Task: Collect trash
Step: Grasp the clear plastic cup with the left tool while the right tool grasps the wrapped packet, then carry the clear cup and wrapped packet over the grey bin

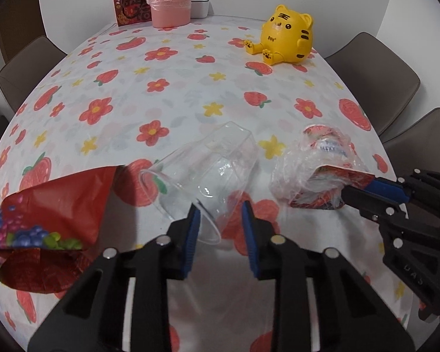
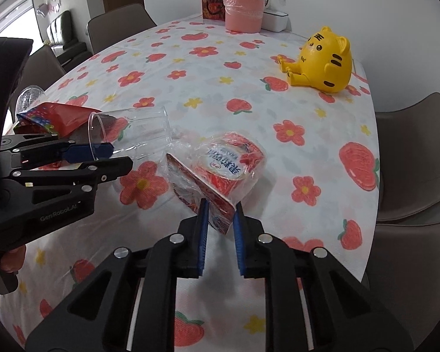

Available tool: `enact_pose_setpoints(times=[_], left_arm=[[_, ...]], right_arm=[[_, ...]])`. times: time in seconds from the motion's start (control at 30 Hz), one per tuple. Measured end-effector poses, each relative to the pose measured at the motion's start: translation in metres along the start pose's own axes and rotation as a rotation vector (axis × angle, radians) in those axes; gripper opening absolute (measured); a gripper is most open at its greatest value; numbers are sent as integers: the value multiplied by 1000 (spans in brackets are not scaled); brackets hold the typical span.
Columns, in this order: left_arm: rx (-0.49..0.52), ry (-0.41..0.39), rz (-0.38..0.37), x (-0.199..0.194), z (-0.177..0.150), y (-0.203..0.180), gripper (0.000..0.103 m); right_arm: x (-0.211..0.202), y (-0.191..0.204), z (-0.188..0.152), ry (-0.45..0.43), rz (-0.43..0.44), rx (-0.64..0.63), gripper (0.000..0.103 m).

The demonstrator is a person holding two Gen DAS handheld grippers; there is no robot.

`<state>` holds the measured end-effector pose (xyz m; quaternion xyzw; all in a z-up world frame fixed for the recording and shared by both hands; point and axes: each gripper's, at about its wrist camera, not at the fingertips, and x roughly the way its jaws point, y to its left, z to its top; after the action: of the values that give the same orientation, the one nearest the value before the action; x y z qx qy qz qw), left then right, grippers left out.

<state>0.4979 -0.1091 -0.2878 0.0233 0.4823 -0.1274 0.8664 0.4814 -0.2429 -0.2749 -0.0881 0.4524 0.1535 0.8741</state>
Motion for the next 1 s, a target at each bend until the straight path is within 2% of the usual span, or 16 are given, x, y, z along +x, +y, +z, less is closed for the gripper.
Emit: enact_pose_setpoints(times=[0.07, 0.17, 0.57, 0.8, 1.0], left_arm=[[11, -4, -5, 0, 0, -2, 14], [27, -9, -21, -3, -1, -5, 6], [66, -41, -44, -38, -12, -13, 5], [38, -42, -19, -79, -55, -12, 5], [-34, -37, 22, -124, -105, -5, 5]], right_arm=[[-1, 0, 0, -2, 11, -1, 12], [-5, 0, 0, -8, 18, -2, 10], [-34, 3, -6, -32, 36, -10, 5], [-65, 15, -20, -43, 60, -24, 4], [-96, 36, -41, -46, 99, -56, 4]])
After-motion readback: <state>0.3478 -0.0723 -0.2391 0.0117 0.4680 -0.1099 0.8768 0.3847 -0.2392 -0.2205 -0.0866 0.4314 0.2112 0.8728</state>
